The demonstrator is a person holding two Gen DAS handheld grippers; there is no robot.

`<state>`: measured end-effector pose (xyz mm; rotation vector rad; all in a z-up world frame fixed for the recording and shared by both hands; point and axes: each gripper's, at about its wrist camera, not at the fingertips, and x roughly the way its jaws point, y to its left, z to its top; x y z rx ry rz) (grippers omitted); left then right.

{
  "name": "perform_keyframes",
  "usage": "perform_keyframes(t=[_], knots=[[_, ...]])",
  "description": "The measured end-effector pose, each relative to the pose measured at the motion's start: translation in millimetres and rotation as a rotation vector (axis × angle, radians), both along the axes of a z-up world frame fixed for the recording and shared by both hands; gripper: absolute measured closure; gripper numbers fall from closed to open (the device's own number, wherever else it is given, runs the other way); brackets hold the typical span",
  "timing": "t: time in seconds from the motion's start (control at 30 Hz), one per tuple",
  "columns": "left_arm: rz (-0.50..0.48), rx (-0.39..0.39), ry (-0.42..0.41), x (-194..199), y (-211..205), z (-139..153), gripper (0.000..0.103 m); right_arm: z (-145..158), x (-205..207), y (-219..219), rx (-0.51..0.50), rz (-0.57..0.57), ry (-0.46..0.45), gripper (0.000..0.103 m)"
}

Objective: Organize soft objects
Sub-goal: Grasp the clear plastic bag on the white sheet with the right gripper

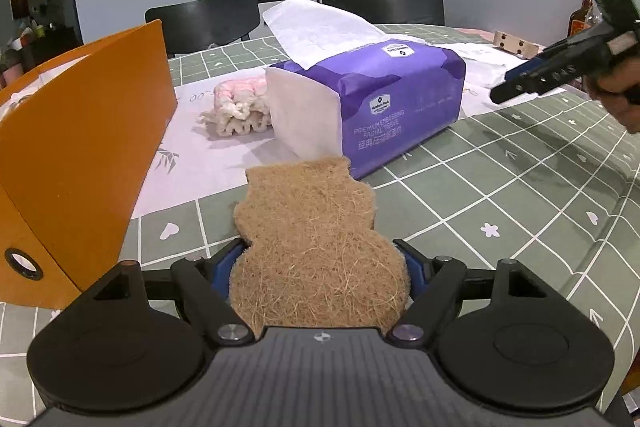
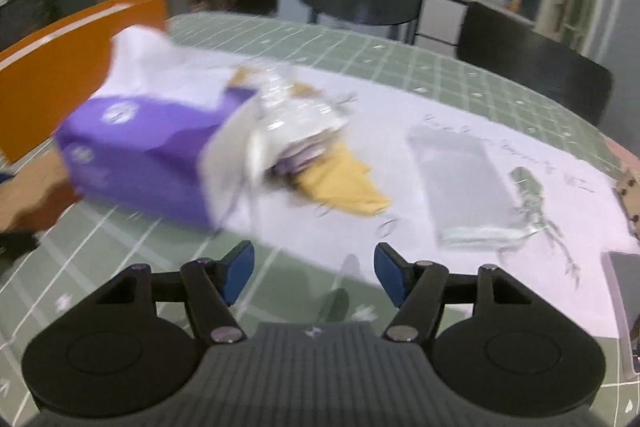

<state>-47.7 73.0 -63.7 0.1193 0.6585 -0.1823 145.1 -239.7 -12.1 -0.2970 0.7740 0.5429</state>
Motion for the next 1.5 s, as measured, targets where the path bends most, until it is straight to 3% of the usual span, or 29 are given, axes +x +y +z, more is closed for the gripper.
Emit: perform_keyframes(t=[0.13, 0.27, 0.4, 0.7, 0.9, 1.17, 1.2, 1.3, 1.33, 1.5], knots=[[-0.006, -0.027, 0.0, -2, 5, 0, 0.013, -3, 17, -5, -0.023, -0.066, -0.037, 0.036], [-0.013, -0.034, 0.003, -2, 7, 0, 0.013, -4, 46, -9, -0.078, -0.13, -0.106, 0.017], [-0.014, -0.044, 0.009, -1, 8, 0, 0.013, -9, 84, -20, -0.121, -0.16, -0.166, 0.014], [-0.003, -0.044, 0.006, -2, 8, -1, 0.012, -32, 144, -45, -0.011, -0.214, -0.021, 0.014], [-0.002, -0.044, 0.006, -2, 8, -1, 0.011, -45, 153, -40, -0.023, -0.193, -0.004, 0.014], [-0.003, -0.044, 0.006, -2, 8, 0, 0.011, -51, 160, -50, 0.044, -0.243, 0.009, 0.013], [-0.003, -0.044, 0.006, -2, 8, 0, 0.011, -51, 160, -51, 0.045, -0.246, 0.007, 0.015], [-0.003, -0.044, 0.006, -3, 8, 0, 0.011, -48, 158, -54, 0.05, -0.249, -0.007, 0.036], [-0.002, -0.044, 0.006, -3, 8, 0, 0.011, -47, 158, -55, 0.05, -0.249, -0.011, 0.048], [-0.003, -0.044, 0.006, -3, 8, 0, 0.01, -43, 154, -55, 0.028, -0.234, -0.019, 0.085]])
